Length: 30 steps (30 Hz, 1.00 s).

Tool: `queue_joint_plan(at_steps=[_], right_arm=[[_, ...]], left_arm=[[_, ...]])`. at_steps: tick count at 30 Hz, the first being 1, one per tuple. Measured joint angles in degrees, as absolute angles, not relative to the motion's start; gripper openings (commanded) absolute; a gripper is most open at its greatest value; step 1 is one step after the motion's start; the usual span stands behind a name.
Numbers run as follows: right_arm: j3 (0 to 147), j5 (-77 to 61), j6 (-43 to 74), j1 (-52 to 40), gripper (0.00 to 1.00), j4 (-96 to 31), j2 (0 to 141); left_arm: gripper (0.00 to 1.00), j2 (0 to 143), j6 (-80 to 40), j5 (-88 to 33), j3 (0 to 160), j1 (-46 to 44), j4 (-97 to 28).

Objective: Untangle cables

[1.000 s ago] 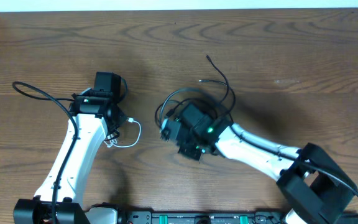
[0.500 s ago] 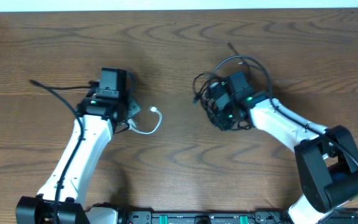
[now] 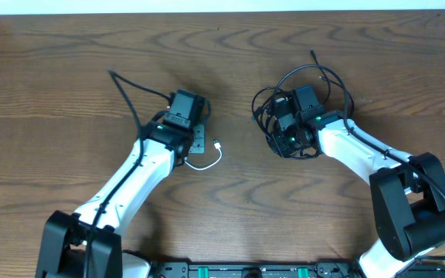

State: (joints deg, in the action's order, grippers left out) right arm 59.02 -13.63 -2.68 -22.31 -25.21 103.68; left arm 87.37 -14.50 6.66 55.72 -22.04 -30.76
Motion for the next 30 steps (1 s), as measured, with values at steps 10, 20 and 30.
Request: queue_joint_plan(at_steps=[10, 20, 30], right_arm=[[59.0, -13.5, -2.0, -22.2, 0.79, -25.1, 103.7], [59.0, -13.5, 0.0, -19.9, 0.99, -25.1, 103.7], [59.0, -13.4, 2.6, -13.4, 0.99, -30.3, 95.9]], left_arm=[[0.96, 87.6, -10.2, 9.3, 55.7, -24.9, -30.7], [0.96, 87.5, -5.0, 1.8, 55.7, -25.4, -31.4], [0.96, 87.7, -0.1, 4.9, 55.6, -30.1, -33.3]])
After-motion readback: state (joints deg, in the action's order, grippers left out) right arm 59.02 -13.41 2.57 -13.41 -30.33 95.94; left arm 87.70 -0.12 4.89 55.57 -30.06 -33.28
